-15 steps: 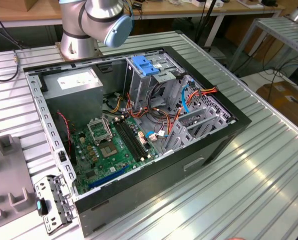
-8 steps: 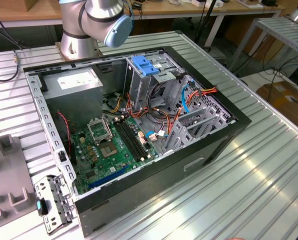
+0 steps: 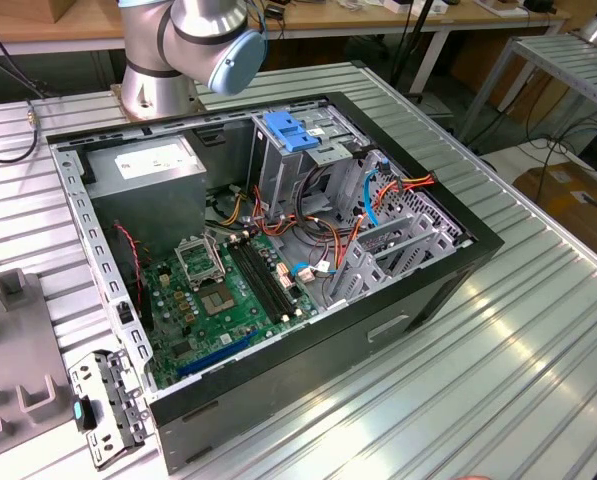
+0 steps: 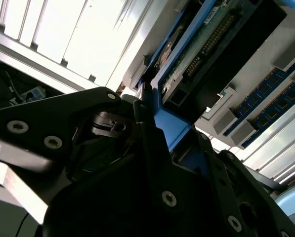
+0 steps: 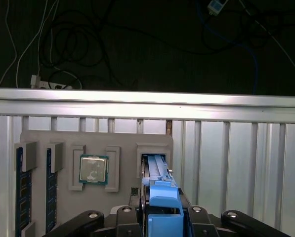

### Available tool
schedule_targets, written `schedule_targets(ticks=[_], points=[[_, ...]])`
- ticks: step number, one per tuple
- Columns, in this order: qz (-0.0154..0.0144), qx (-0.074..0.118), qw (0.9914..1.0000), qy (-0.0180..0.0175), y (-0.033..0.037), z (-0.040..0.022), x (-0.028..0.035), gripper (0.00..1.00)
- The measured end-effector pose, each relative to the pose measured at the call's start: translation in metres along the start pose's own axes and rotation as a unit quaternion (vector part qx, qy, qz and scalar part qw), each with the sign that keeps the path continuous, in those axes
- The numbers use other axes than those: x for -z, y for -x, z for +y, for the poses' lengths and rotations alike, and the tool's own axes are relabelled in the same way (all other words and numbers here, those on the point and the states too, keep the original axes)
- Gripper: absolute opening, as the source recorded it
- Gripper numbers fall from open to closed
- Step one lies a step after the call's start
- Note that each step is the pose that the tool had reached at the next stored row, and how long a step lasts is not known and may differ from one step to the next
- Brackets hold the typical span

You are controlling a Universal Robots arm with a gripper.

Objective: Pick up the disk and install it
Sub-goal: 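Pick up the disk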

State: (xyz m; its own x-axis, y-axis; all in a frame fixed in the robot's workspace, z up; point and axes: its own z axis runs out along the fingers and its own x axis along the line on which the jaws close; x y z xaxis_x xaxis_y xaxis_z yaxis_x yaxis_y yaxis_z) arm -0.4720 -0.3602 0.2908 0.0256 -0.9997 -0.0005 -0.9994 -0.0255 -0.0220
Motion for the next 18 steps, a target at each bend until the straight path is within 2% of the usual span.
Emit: schedule_targets(ticks=[5, 11, 14, 16, 18], points=[[0.0, 0.0, 1.0, -0.0001, 0.0, 0.0, 0.0006, 0.37], [0.0, 0.0, 1.0, 0.0, 0.0, -0.0001, 0.0052, 0.37], [0.0, 0.0, 1.0, -0.0001, 0.0, -0.0001, 0.0054, 0.37], [0.0, 0.0, 1.0, 0.0001, 0.0, -0.0001, 0.0039, 0.37], [0.0001, 0.0, 1.0, 0.0001, 0.0, 0.0001, -0.0022, 0.37]])
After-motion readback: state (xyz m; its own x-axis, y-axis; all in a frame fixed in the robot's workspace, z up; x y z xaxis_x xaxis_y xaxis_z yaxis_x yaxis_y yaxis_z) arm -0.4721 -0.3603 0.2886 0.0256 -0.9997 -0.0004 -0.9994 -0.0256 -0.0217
